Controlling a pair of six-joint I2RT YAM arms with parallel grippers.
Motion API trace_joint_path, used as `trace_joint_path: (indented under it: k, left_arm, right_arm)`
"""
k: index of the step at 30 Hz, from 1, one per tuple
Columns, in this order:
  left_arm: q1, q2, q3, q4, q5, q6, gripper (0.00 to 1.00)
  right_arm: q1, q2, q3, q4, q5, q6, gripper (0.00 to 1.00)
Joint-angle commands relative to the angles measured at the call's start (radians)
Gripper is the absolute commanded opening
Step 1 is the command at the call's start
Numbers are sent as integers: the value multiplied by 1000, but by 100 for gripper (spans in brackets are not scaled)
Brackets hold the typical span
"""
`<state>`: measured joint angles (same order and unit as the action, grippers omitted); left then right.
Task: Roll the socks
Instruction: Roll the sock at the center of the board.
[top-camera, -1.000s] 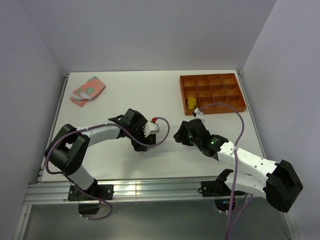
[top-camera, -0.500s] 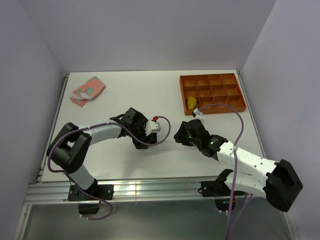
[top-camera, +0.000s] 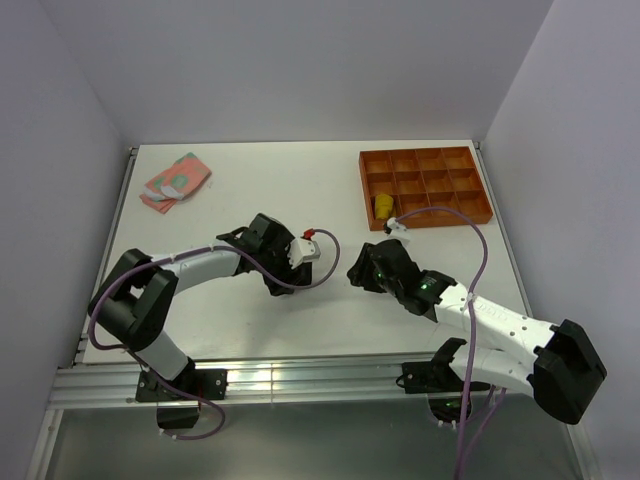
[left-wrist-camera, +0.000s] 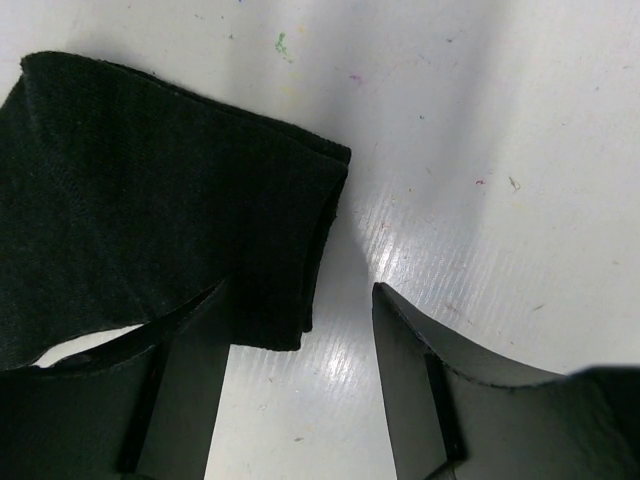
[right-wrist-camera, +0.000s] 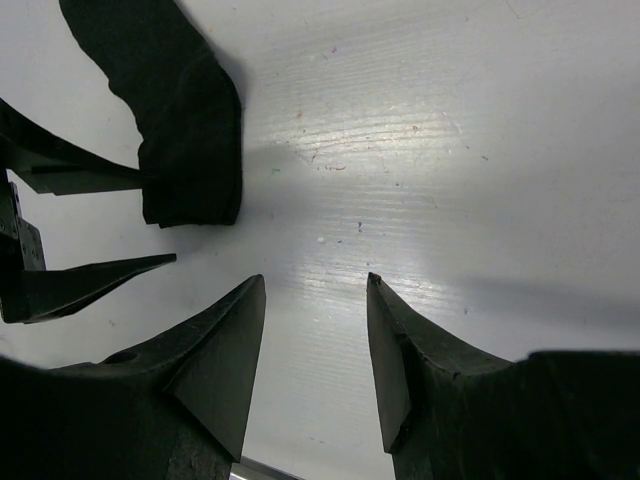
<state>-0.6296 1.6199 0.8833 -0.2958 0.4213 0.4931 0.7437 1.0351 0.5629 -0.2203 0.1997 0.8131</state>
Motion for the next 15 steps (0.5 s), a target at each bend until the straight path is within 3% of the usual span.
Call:
trace_joint_path:
  k: [1,15]
  left_arm:
    - [-1,-14,22,8,-13,4,63]
    - [-1,92,45,4,-15,16,61]
  right_arm:
    - [8,-20,2,18,33,-5,52]
    - [14,-10,-17,38,32,-5,52]
